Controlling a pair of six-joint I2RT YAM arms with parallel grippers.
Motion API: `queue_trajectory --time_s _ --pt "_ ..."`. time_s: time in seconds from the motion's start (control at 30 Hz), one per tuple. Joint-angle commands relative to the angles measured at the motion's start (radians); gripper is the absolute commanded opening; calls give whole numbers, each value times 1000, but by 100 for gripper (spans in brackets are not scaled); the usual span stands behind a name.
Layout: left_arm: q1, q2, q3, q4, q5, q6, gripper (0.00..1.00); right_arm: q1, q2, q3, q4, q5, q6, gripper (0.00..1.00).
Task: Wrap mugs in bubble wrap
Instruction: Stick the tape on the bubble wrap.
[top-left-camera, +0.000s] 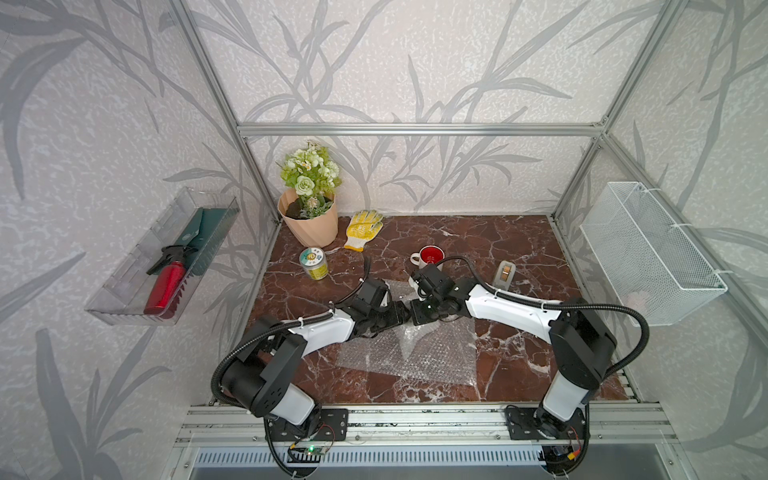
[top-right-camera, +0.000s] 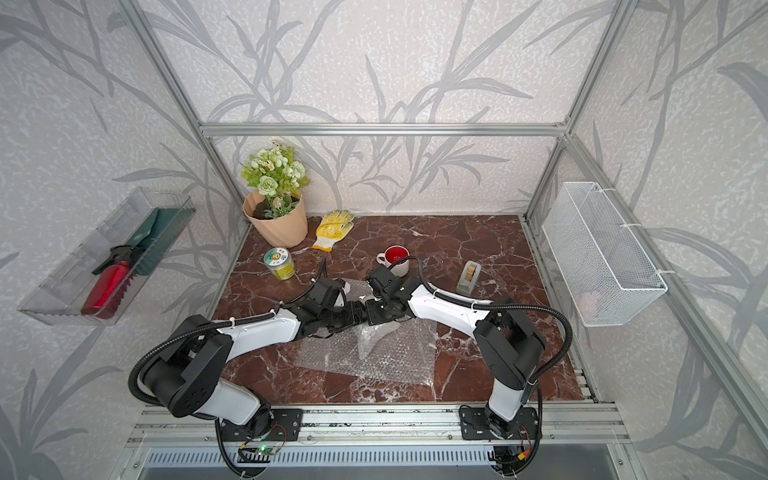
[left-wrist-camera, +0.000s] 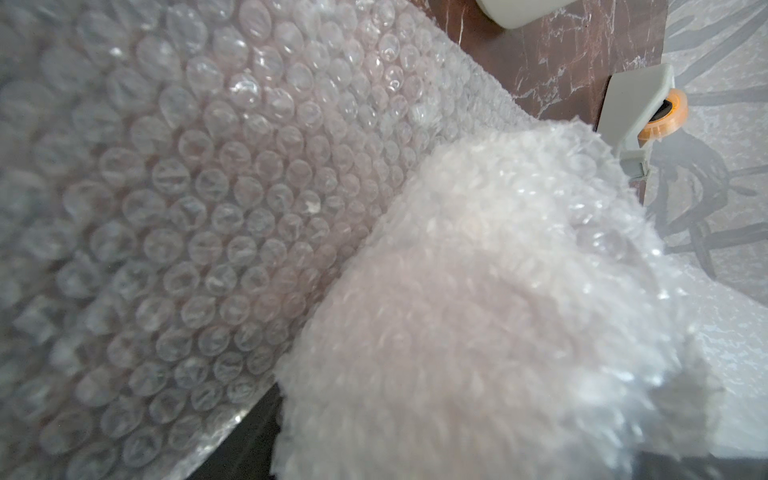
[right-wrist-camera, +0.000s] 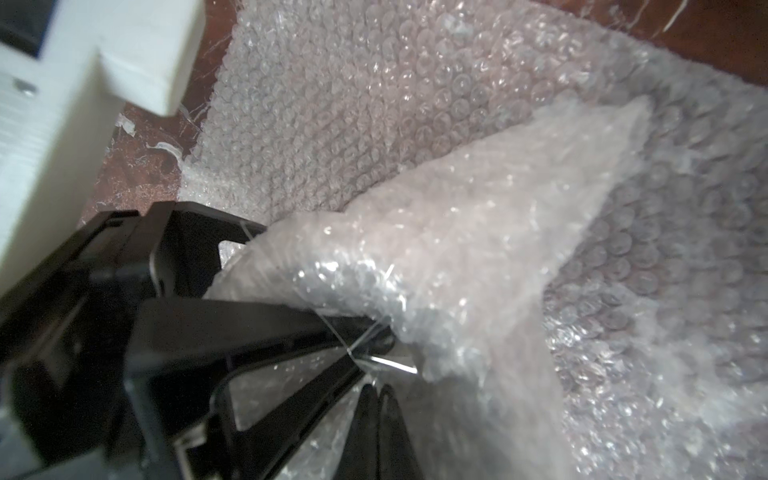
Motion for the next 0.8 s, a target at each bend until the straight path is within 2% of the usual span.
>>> queue_trajectory --time_s 0.0,0.17,0.37,0.5,0.77 --pt "-5 35 -16 -101 -20 2 69 8 33 4 -155 42 -31 0" --pt "-6 35 -15 -102 -17 4 69 -5 24 71 -133 25 -56 0" --pt "-6 37 -13 -104 -17 4 69 -25 138 222 -183 15 -79 0" --pt "-5 37 -13 -105 -17 4 69 -35 184 261 -185 6 -82 0" --pt "-6 36 -13 -105 -17 4 69 -44 105 281 -142 -22 -82 0"
